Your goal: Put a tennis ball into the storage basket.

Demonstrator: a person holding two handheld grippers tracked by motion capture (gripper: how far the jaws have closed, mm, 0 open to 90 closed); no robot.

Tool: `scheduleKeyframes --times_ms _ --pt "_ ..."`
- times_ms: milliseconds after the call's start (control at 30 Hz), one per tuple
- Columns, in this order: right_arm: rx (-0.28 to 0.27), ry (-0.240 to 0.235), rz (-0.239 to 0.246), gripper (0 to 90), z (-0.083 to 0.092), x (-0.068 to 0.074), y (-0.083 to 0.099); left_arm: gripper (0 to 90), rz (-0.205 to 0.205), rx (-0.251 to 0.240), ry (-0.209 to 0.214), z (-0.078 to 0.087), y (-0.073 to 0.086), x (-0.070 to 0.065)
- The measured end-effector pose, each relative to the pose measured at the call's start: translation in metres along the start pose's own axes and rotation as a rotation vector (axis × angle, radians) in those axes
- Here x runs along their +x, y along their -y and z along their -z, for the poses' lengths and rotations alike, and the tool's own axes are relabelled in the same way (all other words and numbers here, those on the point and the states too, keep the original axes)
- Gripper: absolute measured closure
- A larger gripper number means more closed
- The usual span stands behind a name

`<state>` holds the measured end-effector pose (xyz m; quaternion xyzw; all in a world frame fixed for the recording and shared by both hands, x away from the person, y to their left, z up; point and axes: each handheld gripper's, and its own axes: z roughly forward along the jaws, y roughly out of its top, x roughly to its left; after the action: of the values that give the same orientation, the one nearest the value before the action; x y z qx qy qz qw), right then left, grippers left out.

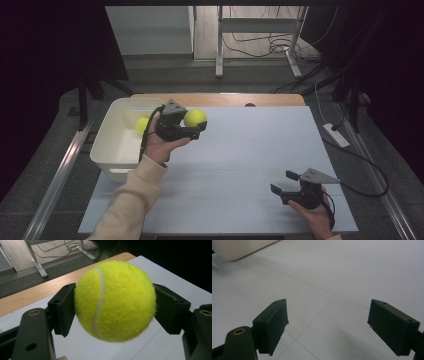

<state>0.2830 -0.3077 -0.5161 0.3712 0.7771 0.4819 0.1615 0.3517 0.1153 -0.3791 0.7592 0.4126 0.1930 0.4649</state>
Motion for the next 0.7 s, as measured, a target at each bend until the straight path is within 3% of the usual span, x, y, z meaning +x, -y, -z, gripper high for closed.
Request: scheduleKeyframes --times_ms 700 --pt "0.006 0.004 0.002 16.3 -0.001 0.0 0.0 26.5 0.006 -0.05 -0.008 0.026 0.002 0.001"
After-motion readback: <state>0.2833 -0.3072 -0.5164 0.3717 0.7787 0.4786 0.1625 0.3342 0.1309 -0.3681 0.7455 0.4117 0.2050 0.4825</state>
